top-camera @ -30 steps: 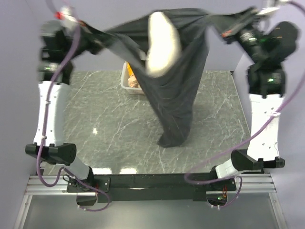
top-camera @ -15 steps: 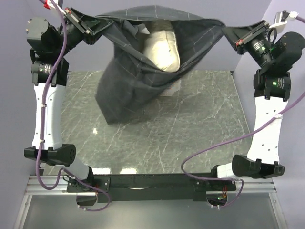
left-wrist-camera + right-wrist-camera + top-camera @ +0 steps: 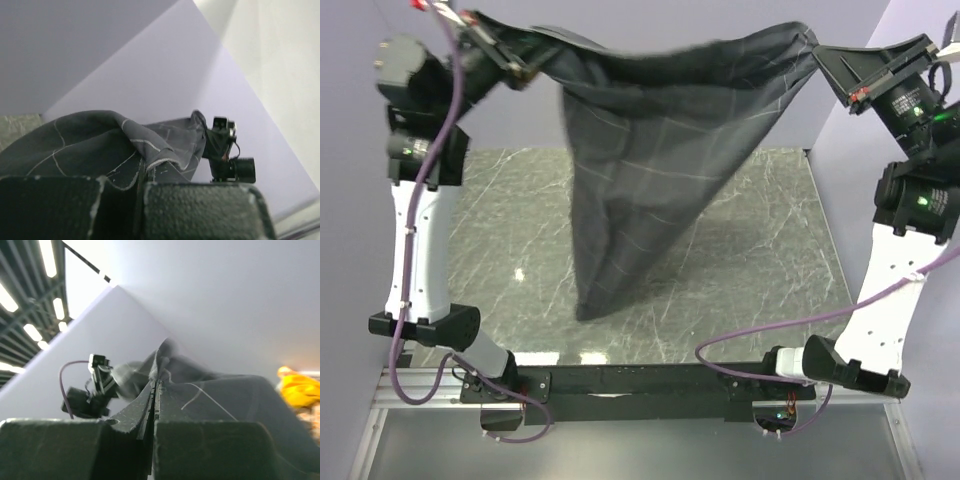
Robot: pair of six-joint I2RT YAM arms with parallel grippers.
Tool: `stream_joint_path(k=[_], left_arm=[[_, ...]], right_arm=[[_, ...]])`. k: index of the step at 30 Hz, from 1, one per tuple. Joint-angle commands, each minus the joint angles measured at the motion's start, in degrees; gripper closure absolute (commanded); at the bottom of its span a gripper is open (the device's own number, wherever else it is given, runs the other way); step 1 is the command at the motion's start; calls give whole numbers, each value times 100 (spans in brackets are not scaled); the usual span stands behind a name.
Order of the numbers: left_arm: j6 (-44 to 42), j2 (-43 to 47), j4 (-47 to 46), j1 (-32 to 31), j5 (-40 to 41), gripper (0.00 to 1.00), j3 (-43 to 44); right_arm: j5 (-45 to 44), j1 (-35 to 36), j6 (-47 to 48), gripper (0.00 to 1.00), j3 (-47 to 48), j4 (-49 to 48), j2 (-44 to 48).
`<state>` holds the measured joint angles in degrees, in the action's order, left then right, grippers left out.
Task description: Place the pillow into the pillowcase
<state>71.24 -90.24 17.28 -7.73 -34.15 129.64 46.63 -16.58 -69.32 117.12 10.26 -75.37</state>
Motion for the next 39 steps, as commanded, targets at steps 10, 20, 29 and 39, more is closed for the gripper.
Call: stream_joint_path(k=[10, 20, 29, 39], left_arm=[[-1579, -504, 593, -2752, 1482, 99, 176], [-683, 1675, -145, 173, 639, 98, -2722], [-1084, 3020, -176, 992, 504, 97, -6292], [-1912, 4181, 1767, 2124, 3035, 91, -6900]], right_arm=[[320, -1531, -3122, 100, 1179, -2775, -680], [-609, 46, -851, 100, 1188, -844, -87], [-2412, 3555, 1913, 100, -3024, -770, 797], [-3608, 5621, 3082, 100, -2608, 18, -582]])
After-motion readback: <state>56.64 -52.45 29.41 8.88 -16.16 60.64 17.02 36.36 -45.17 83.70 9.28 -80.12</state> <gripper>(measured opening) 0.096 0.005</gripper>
